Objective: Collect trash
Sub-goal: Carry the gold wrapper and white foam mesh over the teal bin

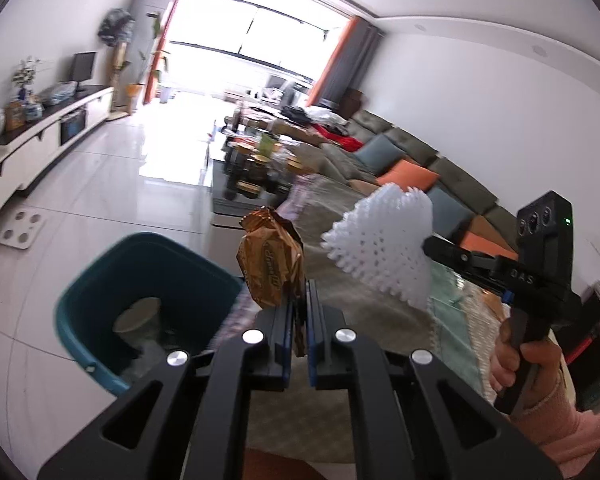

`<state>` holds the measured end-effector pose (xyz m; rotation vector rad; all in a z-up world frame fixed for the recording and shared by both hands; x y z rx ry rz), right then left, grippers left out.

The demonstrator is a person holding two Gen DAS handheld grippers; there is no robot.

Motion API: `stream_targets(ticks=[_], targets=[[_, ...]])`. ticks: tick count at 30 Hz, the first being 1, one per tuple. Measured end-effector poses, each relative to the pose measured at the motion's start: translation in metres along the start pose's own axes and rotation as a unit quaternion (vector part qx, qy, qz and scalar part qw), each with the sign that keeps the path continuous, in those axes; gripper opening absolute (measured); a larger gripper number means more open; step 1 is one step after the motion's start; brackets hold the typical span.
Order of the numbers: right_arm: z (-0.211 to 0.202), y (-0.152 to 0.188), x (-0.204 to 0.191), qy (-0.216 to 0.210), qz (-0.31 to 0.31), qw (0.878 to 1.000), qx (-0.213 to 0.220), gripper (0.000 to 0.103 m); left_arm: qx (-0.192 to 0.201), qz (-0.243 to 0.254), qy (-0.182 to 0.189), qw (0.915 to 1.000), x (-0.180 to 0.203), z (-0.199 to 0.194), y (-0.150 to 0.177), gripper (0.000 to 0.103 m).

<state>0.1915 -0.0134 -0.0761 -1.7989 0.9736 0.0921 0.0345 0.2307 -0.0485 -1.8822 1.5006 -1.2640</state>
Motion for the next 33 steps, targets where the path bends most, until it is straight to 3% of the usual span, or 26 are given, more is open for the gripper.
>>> stream_targets(ticks=[9, 21, 33], targets=[[0.033, 0.003, -0.023, -0.009, -0.021, 0.999, -0.027, 0.010, 0.007, -0.026, -0.054, 0.9982, -0.052, -0.009, -0.003, 0.007], [0.081, 0.006, -0.055, -0.016, -0.040, 0.997, -0.064, 0.010, -0.006, -0.051, -0.087, 0.9949, -0.089, -0.002, 0.007, 0.007], [0.116, 0.012, -0.058, 0.000, -0.048, 0.994, -0.094, 0.010, -0.028, -0.073, -0.109, 0.9909, -0.117, 0.013, 0.019, 0.007]])
Point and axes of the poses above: each gripper's, at about its wrist camera, not at the fingertips, and z roughly the way its jaws point, x to its right, y to its underside, the point moved 8 cm from there along z, roughly the way its jaws point, and after that the axes turned 3 degrees about y, right-handed, at the moved point
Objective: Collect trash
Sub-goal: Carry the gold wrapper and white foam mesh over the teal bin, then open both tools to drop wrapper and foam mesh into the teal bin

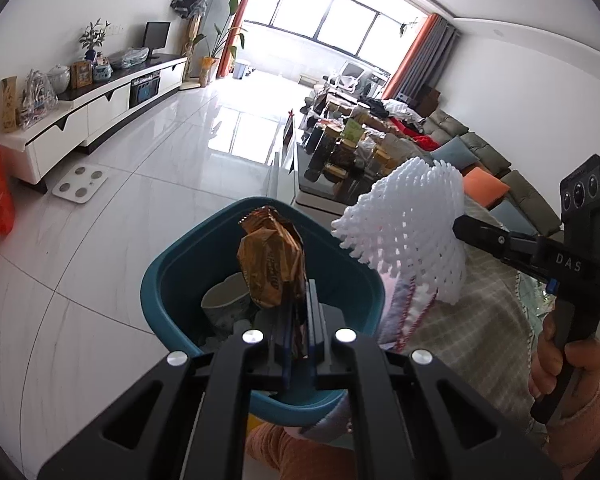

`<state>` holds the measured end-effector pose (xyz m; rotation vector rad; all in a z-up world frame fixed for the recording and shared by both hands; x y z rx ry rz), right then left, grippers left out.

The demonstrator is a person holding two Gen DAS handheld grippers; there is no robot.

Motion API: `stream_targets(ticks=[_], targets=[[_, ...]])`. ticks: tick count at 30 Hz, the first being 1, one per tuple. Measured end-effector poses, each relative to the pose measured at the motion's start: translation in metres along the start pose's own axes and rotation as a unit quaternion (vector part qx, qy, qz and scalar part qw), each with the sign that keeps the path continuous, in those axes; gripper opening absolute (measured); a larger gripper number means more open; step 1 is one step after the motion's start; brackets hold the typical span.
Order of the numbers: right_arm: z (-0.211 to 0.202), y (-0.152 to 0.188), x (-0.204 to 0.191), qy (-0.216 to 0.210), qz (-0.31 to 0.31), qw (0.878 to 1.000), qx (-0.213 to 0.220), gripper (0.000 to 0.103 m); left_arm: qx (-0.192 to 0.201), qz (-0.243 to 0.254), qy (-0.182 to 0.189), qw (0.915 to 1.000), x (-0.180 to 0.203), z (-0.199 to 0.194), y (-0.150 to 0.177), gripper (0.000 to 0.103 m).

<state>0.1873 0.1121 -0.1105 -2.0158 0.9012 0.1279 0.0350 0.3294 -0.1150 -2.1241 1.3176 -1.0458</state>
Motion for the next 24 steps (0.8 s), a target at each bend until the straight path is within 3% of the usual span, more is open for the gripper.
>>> stream_targets(ticks=[19, 22, 24], targets=[[0.046, 0.009, -0.014, 0.020, -0.003, 0.998, -0.053, 0.012, -0.025, -0.020, -0.028, 0.9991, -0.012, 0.027, 0.006, 0.007], [0.053, 0.013, -0.018, 0.017, -0.006, 0.998, -0.065, 0.016, -0.030, -0.024, -0.027, 0.9989, -0.013, 0.030, 0.007, 0.015], [0.060, 0.016, -0.020, 0.013, -0.009, 0.997, -0.081, 0.027, -0.030, -0.027, -0.031, 0.9987, -0.013, 0.033, 0.007, 0.020]])
Point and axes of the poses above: each gripper's, at about its wrist camera, not at the fingertips, and z roughly the way its jaws point, x to its right, y to its underside, the point moved 8 cm from there along z, roughly the way its jaws point, and after that the axes turned 3 degrees about y, right-handed, at the moved point
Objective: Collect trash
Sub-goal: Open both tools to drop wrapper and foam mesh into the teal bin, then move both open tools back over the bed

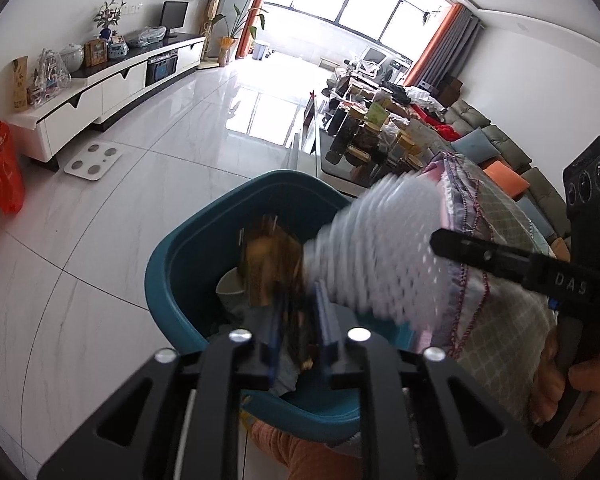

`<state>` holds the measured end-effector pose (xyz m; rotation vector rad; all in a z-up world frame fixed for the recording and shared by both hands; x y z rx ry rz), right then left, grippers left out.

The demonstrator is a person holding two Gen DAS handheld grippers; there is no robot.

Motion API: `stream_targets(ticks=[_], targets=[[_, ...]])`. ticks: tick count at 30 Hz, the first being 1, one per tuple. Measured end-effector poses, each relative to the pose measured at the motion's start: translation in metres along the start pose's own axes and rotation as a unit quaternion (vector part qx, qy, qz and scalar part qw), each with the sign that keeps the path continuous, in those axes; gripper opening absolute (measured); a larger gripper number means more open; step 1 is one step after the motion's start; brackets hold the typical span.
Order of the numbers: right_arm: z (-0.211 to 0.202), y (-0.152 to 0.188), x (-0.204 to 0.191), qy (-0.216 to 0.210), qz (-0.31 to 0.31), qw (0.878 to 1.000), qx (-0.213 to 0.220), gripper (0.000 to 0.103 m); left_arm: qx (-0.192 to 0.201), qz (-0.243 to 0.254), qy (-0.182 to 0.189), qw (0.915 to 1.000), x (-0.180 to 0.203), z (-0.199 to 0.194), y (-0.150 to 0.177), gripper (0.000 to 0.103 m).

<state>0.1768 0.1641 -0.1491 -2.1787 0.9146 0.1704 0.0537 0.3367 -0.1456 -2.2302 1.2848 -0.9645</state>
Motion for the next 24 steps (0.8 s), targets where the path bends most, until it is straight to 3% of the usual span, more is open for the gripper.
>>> stream_targets(ticks=[2, 12, 16, 20, 24], targets=[[0.003, 0.001, 0.002, 0.004, 0.000, 1.000, -0.004, 0.032, -0.003, -0.007, 0.000, 1.0000, -0.004, 0.004, 0.001, 0.025], [-0.012, 0.005, 0.014, -0.005, 0.011, 1.000, 0.007, 0.032, 0.009, -0.008, 0.015, 0.9998, 0.003, -0.002, 0.007, 0.028], [-0.032, 0.007, 0.015, -0.007, 0.005, 1.000, 0.028, 0.032, 0.027, 0.013, 0.032, 0.9991, 0.021, -0.015, 0.005, 0.035], [-0.058, 0.010, 0.019, -0.004, 0.000, 0.998, 0.058, 0.043, 0.044, 0.041, 0.062, 0.9963, 0.052, -0.027, 0.002, 0.044], [-0.094, 0.020, 0.035, 0.012, 0.002, 0.996, 0.090, 0.044, 0.049, 0.080, 0.101, 0.9905, 0.095, -0.032, 0.006, 0.046]])
Point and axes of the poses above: each gripper's, at about its wrist camera, not at the fingertips, and z roughly the way its jaws point, x to its right, y to its underside, the point moved 8 cm from there along z, roughly the way its jaws point, and after that the axes turned 3 degrees about y, right-handed, at the moved point
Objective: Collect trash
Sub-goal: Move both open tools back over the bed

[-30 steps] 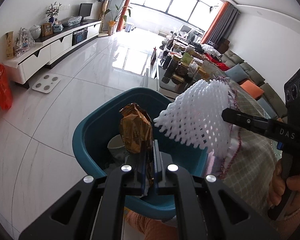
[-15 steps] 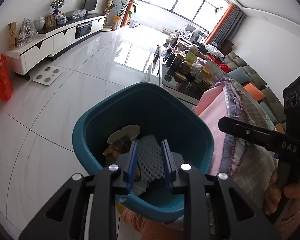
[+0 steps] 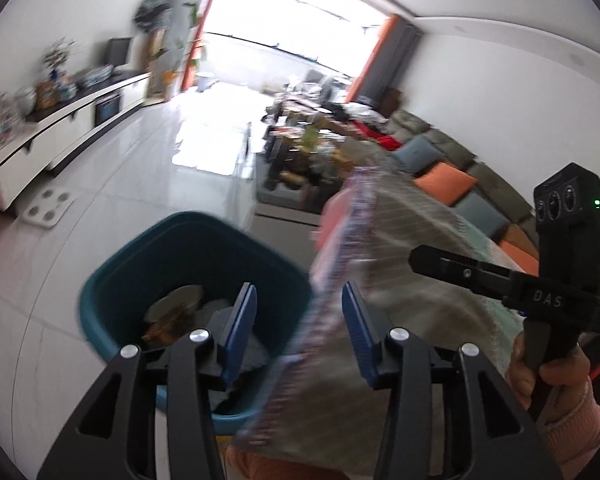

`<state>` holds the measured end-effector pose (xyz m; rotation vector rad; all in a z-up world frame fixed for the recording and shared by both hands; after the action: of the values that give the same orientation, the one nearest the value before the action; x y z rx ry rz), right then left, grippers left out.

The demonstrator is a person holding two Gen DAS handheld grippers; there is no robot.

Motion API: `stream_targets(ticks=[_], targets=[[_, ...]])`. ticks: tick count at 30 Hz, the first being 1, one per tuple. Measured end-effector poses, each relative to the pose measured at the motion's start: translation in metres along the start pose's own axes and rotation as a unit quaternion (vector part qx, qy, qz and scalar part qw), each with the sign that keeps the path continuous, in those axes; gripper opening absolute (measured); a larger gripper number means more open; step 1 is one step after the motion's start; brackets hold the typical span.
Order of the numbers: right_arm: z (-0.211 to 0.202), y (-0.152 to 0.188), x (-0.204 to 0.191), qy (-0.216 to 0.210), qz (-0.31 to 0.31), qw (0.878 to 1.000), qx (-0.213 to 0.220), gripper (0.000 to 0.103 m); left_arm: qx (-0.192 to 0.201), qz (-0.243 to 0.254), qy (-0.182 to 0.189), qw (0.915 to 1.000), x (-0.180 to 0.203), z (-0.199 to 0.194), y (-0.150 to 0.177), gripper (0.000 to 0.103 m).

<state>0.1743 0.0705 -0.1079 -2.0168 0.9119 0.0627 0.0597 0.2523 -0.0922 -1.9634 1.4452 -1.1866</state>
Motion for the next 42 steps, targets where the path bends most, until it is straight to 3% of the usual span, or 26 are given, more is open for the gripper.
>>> stream_targets(ticks=[9, 22, 33, 42], targets=[[-0.087, 0.015, 0.066, 0.071, 0.039, 0.995, 0.064, 0.047, -0.032, 0.070, 0.092, 0.9928, 0.097, 0.035, 0.011, 0.048], [-0.204, 0.062, 0.186, 0.209, 0.141, 0.961, 0.118, 0.052, -0.095, 0.131, 0.179, 0.9706, 0.220, 0.108, 0.028, 0.048], [-0.264, 0.102, 0.264, 0.279, 0.203, 0.927, 0.144, 0.057, -0.143, 0.161, 0.195, 0.9568, 0.277, 0.146, 0.050, 0.048], [-0.283, 0.121, 0.307, 0.306, 0.243, 0.910, 0.139, 0.066, -0.159, 0.172, 0.185, 0.9545, 0.304, 0.171, 0.055, 0.049]])
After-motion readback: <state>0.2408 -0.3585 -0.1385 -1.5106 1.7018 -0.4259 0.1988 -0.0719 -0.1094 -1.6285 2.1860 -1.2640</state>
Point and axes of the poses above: each gripper's, at about its wrist camera, not at the fingertips, and z roughly the way its jaws point, x to its right, y to its underside, the point moved 8 cm from there along z, roughly the way its jaws point, and after that the axes turned 3 degrees about y, right-handed, at the moved point
